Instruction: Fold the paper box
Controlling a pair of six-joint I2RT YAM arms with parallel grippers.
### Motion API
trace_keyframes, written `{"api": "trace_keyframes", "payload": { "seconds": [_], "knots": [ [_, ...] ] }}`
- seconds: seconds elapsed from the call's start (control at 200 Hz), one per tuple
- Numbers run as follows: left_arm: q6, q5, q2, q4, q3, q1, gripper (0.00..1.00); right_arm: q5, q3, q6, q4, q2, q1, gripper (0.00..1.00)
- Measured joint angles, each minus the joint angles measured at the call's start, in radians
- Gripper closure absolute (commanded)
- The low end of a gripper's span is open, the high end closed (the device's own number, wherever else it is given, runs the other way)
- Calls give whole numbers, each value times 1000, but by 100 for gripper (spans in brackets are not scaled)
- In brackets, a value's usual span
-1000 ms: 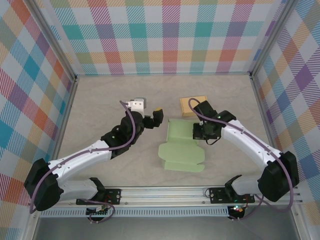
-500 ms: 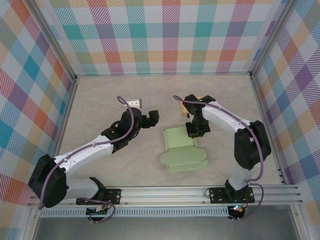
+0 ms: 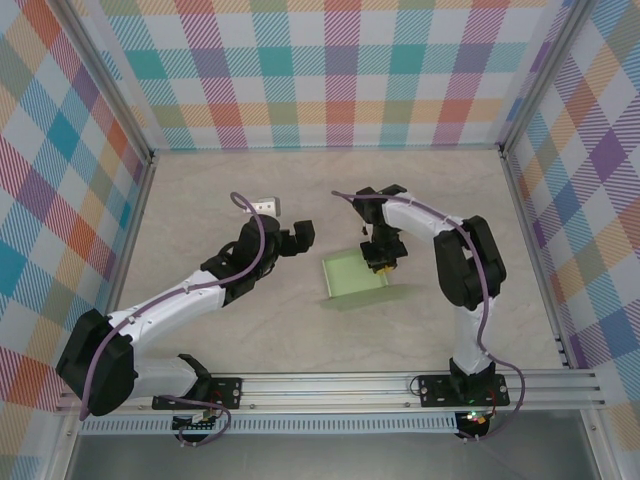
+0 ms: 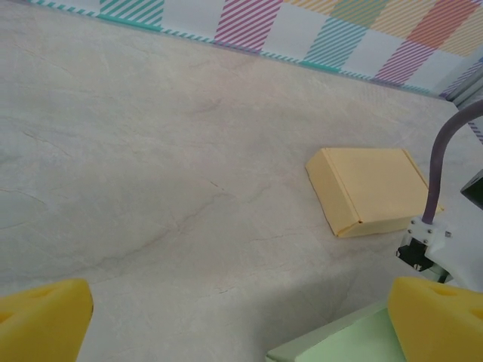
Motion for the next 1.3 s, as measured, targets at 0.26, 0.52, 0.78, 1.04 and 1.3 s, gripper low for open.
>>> {"api": "trace_keyframes", "payload": {
  "seconds": [0.26,0.52,0.78,1.04,1.3],
  "knots": [
    [0,5,-7,3,-16,1,0,76,45,8,-34,47,0,96],
    [0,7,-10,4,-16,1,0,206,68,45,-59,154,16,85],
    [0,7,-11,3,-16,1,0,252,66,74,-63,155,46,100],
    [1,5,-11,3,-16,1,0,359,66,158,-70,176,94,100],
    [5,3,-11,-1,-15,1,0,425,72,220,-82,201,133,100]
  ]
}}
